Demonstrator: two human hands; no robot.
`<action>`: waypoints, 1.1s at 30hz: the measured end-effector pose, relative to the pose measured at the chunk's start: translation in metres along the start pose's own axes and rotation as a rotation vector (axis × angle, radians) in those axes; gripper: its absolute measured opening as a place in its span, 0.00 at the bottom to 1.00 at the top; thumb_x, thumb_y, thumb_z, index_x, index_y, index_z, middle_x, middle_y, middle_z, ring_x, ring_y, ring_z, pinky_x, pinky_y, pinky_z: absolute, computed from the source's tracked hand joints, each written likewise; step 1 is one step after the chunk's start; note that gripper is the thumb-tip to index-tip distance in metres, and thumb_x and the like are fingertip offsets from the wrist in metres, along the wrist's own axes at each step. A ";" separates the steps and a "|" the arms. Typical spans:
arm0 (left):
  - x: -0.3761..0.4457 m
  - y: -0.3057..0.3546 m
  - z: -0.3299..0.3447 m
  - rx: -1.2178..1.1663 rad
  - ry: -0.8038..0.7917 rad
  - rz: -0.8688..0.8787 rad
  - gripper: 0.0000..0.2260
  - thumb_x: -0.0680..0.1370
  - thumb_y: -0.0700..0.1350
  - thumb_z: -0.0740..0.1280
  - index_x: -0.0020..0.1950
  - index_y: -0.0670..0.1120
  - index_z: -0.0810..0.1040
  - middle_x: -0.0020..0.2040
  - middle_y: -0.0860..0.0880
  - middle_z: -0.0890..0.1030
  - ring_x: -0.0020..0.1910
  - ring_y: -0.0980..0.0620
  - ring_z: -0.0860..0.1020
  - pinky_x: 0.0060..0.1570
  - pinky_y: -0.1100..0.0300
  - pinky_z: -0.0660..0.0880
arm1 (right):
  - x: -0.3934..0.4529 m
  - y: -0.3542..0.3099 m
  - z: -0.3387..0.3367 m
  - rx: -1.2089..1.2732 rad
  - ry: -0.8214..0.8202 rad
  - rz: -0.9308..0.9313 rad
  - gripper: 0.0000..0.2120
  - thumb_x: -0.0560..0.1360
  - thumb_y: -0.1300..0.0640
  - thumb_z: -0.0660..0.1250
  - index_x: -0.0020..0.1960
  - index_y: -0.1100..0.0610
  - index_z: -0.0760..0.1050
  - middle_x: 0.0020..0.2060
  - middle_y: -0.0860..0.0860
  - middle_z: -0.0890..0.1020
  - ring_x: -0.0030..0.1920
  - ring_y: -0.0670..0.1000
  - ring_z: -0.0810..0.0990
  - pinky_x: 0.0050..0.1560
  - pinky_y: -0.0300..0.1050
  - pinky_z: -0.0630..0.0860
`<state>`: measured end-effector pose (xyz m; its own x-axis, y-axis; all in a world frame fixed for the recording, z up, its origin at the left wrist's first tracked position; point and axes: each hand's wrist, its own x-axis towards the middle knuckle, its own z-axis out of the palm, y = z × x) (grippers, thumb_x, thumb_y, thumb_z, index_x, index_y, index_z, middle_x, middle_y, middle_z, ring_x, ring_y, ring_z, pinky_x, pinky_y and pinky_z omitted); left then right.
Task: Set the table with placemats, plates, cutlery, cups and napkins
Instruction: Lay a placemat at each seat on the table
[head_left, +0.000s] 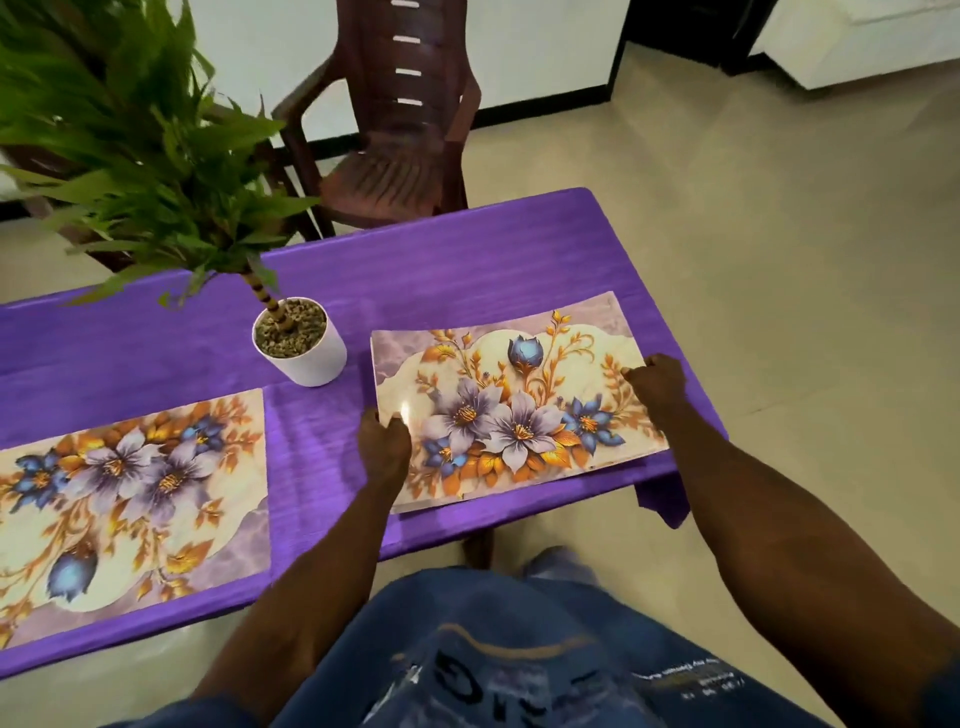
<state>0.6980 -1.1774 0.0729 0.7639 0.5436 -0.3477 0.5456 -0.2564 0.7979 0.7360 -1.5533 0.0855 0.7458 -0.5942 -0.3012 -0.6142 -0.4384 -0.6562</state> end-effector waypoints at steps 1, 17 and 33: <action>-0.002 -0.002 0.003 -0.006 0.009 -0.008 0.12 0.77 0.40 0.65 0.60 0.40 0.75 0.57 0.39 0.80 0.55 0.39 0.78 0.50 0.55 0.70 | 0.005 0.000 0.001 -0.021 -0.007 -0.003 0.13 0.70 0.57 0.75 0.48 0.65 0.80 0.46 0.61 0.83 0.49 0.59 0.81 0.41 0.45 0.66; -0.036 -0.009 0.059 0.356 0.179 -0.018 0.18 0.79 0.49 0.67 0.66 0.44 0.78 0.58 0.36 0.74 0.59 0.36 0.74 0.54 0.49 0.72 | 0.041 0.034 -0.021 -0.308 -0.039 -0.108 0.20 0.77 0.52 0.66 0.65 0.62 0.72 0.63 0.62 0.73 0.64 0.62 0.71 0.63 0.53 0.68; -0.041 -0.010 0.054 0.160 0.197 -0.072 0.15 0.75 0.50 0.72 0.55 0.40 0.83 0.52 0.43 0.84 0.48 0.44 0.82 0.43 0.54 0.76 | 0.036 0.032 -0.013 -0.308 0.054 -0.114 0.20 0.76 0.54 0.69 0.62 0.64 0.73 0.60 0.62 0.75 0.61 0.61 0.74 0.58 0.54 0.72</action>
<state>0.6798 -1.2402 0.0521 0.6480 0.7062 -0.2853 0.6553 -0.3259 0.6814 0.7402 -1.5978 0.0625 0.8047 -0.5606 -0.1953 -0.5827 -0.6828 -0.4407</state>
